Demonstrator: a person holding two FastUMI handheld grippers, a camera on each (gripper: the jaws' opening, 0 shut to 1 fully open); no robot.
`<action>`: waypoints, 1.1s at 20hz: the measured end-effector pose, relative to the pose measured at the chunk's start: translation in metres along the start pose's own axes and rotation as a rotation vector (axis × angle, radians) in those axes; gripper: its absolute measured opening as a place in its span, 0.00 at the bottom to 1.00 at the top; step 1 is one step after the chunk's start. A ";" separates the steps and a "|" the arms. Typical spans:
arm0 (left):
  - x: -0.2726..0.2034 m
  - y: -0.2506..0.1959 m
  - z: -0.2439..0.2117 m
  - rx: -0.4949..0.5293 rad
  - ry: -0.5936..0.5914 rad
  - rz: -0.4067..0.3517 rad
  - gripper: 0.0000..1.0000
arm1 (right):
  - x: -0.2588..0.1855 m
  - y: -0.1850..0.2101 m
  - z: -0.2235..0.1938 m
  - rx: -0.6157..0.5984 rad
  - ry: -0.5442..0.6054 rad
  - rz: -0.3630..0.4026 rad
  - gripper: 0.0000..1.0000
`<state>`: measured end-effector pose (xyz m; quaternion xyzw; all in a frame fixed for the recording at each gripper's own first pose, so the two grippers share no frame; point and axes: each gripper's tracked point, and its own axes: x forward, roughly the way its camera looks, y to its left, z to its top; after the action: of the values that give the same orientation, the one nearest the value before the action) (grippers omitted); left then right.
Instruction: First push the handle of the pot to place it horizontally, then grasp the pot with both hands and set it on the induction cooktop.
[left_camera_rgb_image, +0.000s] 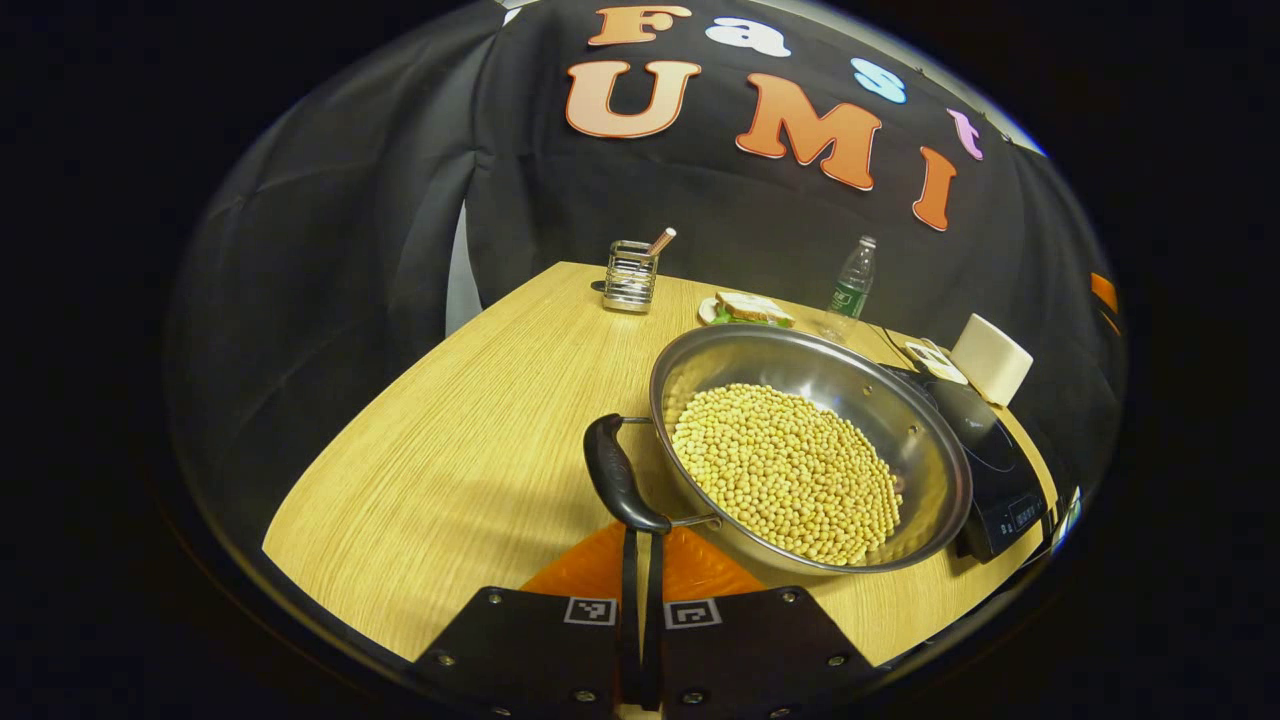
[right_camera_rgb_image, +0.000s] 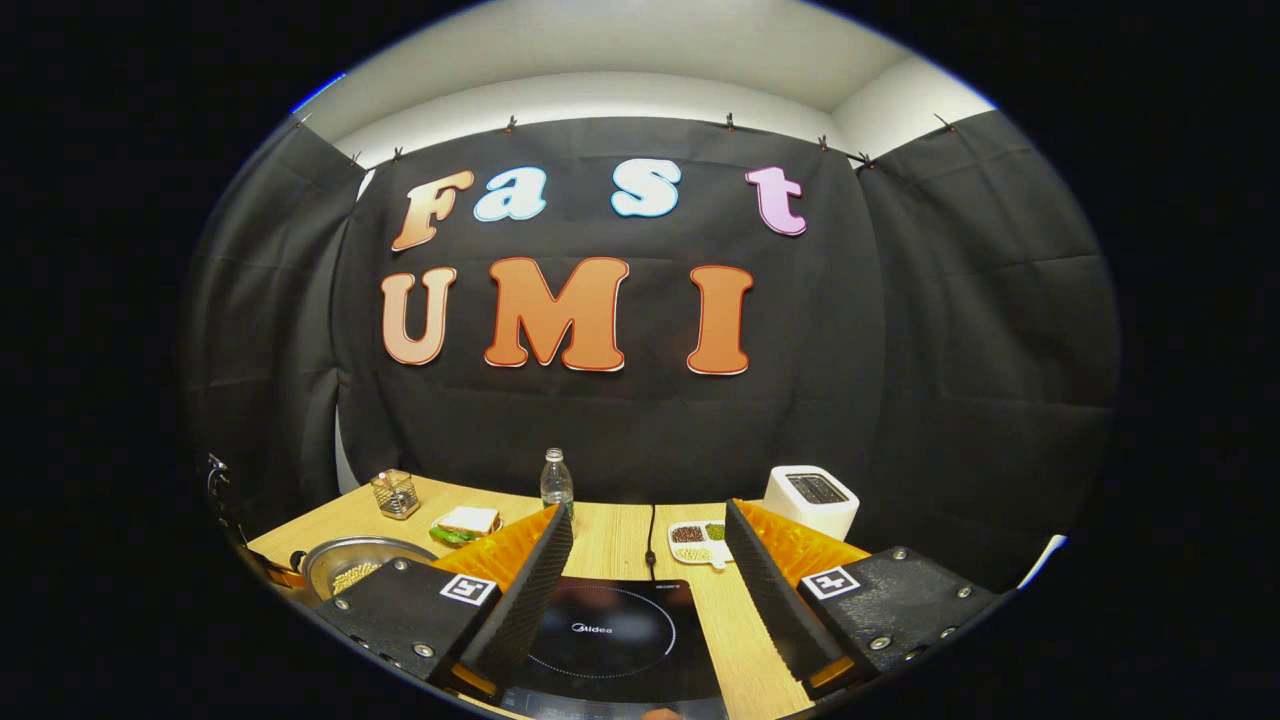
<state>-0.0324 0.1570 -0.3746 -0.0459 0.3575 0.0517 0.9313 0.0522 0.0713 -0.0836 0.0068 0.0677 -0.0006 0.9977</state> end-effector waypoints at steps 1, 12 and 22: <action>0.004 0.002 0.002 -0.004 -0.001 -0.005 0.02 | 0.001 0.001 -0.002 0.002 0.004 -0.004 0.95; 0.039 0.025 0.018 -0.018 0.006 -0.038 0.03 | 0.011 0.024 -0.020 0.011 0.047 -0.019 0.95; 0.067 0.037 0.033 0.036 -0.003 -0.049 0.02 | 0.020 0.061 -0.047 0.053 0.103 -0.004 0.95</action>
<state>0.0342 0.2024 -0.3964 -0.0378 0.3559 0.0227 0.9335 0.0662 0.1333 -0.1322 0.0332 0.1191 -0.0040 0.9923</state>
